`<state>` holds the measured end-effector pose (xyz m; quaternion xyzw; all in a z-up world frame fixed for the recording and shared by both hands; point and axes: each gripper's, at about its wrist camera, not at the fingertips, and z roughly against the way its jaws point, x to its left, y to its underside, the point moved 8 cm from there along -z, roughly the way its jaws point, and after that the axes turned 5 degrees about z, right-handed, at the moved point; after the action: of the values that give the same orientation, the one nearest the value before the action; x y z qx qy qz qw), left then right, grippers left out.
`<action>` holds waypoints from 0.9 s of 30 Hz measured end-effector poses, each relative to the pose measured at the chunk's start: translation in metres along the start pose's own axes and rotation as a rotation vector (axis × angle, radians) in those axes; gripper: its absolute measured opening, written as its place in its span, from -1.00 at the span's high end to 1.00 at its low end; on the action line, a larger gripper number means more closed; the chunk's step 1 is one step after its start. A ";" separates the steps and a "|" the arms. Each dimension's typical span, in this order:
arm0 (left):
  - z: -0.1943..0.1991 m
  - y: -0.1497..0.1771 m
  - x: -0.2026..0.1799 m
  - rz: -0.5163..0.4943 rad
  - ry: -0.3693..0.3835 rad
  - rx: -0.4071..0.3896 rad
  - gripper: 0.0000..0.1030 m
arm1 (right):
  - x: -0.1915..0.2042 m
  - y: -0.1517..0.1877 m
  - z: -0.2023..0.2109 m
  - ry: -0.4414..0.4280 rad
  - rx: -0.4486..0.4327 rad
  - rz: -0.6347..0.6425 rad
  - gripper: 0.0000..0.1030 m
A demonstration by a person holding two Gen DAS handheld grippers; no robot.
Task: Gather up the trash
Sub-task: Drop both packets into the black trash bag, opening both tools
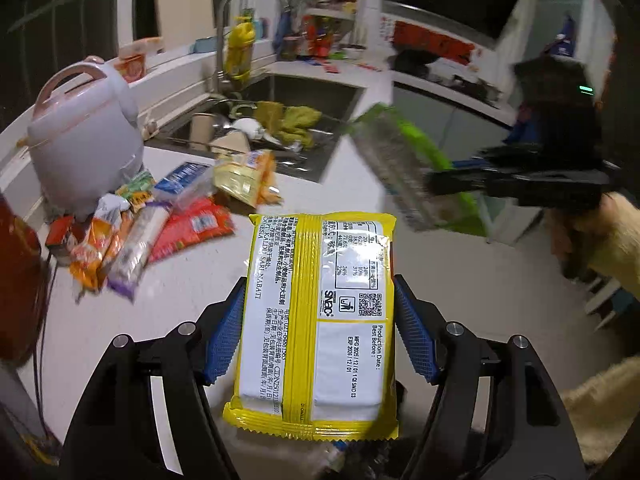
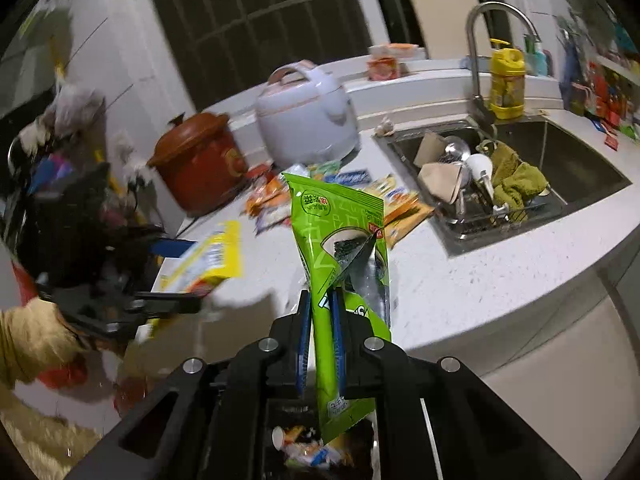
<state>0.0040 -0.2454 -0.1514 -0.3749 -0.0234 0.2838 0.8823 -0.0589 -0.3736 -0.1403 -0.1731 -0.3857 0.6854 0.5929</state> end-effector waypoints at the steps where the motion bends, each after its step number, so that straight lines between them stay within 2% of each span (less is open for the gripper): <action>1: 0.005 0.009 -0.010 -0.009 0.020 0.011 -0.31 | 0.005 0.008 0.001 0.014 0.022 0.010 0.80; 5: 0.002 0.058 -0.051 -0.025 0.100 0.087 -0.31 | 0.017 0.057 -0.004 0.045 0.125 -0.004 0.80; 7: -0.018 0.095 -0.069 -0.014 0.150 0.166 -0.31 | 0.019 0.092 -0.016 0.063 0.194 -0.029 0.80; 10: -0.051 0.152 -0.079 0.016 0.171 0.273 -0.31 | 0.016 0.156 -0.050 0.094 0.314 -0.067 0.80; 13: -0.090 0.215 -0.074 0.070 0.163 0.381 -0.31 | 0.016 0.219 -0.094 0.102 0.417 -0.095 0.80; 18: -0.150 0.322 -0.048 0.146 0.067 0.534 -0.31 | 0.025 0.310 -0.179 0.064 0.553 -0.129 0.80; 23: -0.196 0.408 -0.005 0.256 -0.045 0.655 -0.31 | 0.049 0.368 -0.258 0.004 0.653 -0.109 0.79; 25: -0.209 0.432 0.010 0.277 -0.094 0.699 -0.32 | 0.059 0.387 -0.284 -0.010 0.695 -0.086 0.72; 26: -0.214 0.445 0.018 0.293 -0.114 0.725 -0.38 | 0.064 0.397 -0.298 -0.014 0.719 -0.073 0.65; 27: -0.222 0.456 0.027 0.316 -0.144 0.755 -0.46 | 0.067 0.400 -0.307 -0.008 0.732 -0.064 0.48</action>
<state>-0.1378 -0.1208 -0.6232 -0.0034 0.0786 0.4299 0.8995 -0.1334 -0.2105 -0.6166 0.0653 -0.1225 0.7596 0.6353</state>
